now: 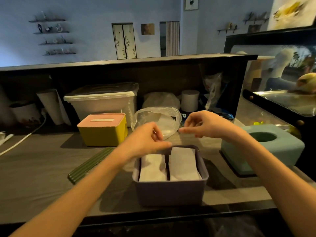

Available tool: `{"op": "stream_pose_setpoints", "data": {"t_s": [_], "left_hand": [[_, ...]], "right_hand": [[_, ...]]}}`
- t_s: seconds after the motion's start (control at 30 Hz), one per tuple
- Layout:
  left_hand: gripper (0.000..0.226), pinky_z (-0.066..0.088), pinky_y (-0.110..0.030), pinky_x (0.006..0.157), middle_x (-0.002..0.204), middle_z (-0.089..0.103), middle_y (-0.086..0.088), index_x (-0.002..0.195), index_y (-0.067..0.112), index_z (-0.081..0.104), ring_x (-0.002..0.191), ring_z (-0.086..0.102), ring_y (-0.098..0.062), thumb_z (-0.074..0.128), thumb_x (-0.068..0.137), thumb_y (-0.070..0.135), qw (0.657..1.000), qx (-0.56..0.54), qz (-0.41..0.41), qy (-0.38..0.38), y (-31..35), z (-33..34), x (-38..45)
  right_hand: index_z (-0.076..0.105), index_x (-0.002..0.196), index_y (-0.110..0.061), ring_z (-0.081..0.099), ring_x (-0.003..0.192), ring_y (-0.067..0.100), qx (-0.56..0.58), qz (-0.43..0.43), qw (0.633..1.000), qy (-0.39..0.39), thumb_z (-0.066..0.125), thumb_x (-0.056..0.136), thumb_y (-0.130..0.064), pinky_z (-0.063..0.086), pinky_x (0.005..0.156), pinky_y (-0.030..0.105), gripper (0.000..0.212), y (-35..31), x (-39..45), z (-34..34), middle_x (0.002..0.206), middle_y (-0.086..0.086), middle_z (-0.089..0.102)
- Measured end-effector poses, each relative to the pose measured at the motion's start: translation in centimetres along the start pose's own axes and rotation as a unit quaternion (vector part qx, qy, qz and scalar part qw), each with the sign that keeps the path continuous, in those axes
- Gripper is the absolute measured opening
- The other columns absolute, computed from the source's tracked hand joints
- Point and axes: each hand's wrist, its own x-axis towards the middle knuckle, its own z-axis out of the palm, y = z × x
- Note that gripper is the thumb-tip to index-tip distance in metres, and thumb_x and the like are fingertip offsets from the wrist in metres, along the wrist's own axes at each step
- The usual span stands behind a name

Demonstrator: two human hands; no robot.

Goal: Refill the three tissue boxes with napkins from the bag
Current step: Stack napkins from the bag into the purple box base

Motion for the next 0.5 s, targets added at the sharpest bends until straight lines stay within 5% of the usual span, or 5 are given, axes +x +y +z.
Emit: {"op": "stream_pose_setpoints", "data": {"t_s": [0.13,0.27,0.4,0.5], "left_hand": [[0.016,0.052,-0.014,0.057,0.086,0.073,0.004,0.103,0.019,0.066,0.073,0.068,-0.006,0.071,0.093,0.03,0.998,-0.034,-0.007,0.055,-2.9,-1.8,4.0],[0.008,0.058,-0.022,0.07,0.093,0.073,-0.003,0.104,0.014,0.068,0.078,0.068,-0.01,0.066,0.097,0.017,0.995,0.001,-0.016,0.102,-7.0,0.7,8.7],[0.009,0.057,-0.027,0.079,0.098,0.071,0.0,0.104,0.013,0.069,0.086,0.065,-0.01,0.066,0.096,0.014,0.985,0.011,0.014,0.174,-10.1,4.3,11.9],[0.006,0.057,-0.025,0.074,0.097,0.069,-0.001,0.102,0.014,0.066,0.083,0.064,-0.009,0.066,0.096,0.015,0.969,-0.038,0.001,0.243,-11.7,6.0,12.8]], "right_hand": [[0.071,0.104,-0.02,0.071,0.078,0.006,0.016,-0.063,0.997,0.045,0.075,0.092,-0.028,0.061,0.074,0.024,0.015,1.5,4.9,3.3,0.094,-0.005,0.074],[0.068,0.117,-0.015,0.067,0.099,0.008,-0.023,-0.116,0.993,0.023,0.072,0.095,-0.017,0.058,0.093,0.032,0.022,3.0,10.6,7.6,0.112,-0.003,0.071],[0.055,0.138,-0.021,0.057,0.123,0.019,-0.148,-0.126,0.981,-0.018,0.075,0.09,-0.02,0.05,0.103,0.033,0.053,3.2,15.1,10.1,0.137,0.002,0.06],[0.027,0.158,-0.027,0.045,0.139,0.026,-0.203,-0.088,0.97,-0.103,0.08,0.085,-0.027,0.041,0.111,0.039,0.091,3.1,17.1,10.6,0.156,0.005,0.043]]}}
